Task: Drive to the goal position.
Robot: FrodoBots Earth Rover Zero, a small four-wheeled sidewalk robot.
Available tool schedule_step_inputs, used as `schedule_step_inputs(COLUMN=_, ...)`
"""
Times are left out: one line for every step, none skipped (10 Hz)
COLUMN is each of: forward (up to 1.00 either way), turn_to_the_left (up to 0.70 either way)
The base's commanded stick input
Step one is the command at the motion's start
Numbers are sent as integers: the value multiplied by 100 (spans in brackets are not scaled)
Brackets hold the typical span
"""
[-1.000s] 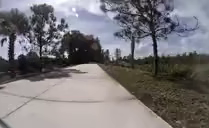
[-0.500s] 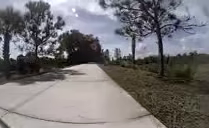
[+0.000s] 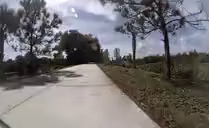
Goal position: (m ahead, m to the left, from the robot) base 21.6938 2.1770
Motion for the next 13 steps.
schedule_step_inputs(forward=85, turn_to_the_left=0)
schedule_step_inputs(forward=85, turn_to_the_left=0)
schedule_step_inputs(forward=85, turn_to_the_left=0)
schedule_step_inputs(forward=85, turn_to_the_left=0)
schedule_step_inputs(forward=85, turn_to_the_left=0)
schedule_step_inputs(forward=85, turn_to_the_left=0)
schedule_step_inputs(forward=85, turn_to_the_left=0)
schedule_step_inputs(forward=85, turn_to_the_left=0)
schedule_step_inputs(forward=85, turn_to_the_left=0)
schedule_step_inputs(forward=85, turn_to_the_left=0)
schedule_step_inputs(forward=85, turn_to_the_left=0)
schedule_step_inputs(forward=85, turn_to_the_left=0)
schedule_step_inputs(forward=85, turn_to_the_left=0)
